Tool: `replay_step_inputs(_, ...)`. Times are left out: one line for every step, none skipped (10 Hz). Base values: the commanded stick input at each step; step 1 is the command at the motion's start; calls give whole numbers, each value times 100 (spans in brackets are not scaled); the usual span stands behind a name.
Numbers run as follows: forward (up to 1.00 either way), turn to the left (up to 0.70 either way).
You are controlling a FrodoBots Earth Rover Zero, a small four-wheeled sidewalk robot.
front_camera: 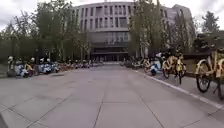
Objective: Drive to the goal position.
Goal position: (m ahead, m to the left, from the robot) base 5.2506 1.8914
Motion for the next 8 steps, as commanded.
replay_step_inputs(70, 1)
replay_step_inputs(70, 1)
replay_step_inputs(70, 1)
replay_step_inputs(70, 1)
replay_step_inputs(70, 1)
replay_step_inputs(70, 1)
replay_step_inputs(70, 1)
replay_step_inputs(70, 1)
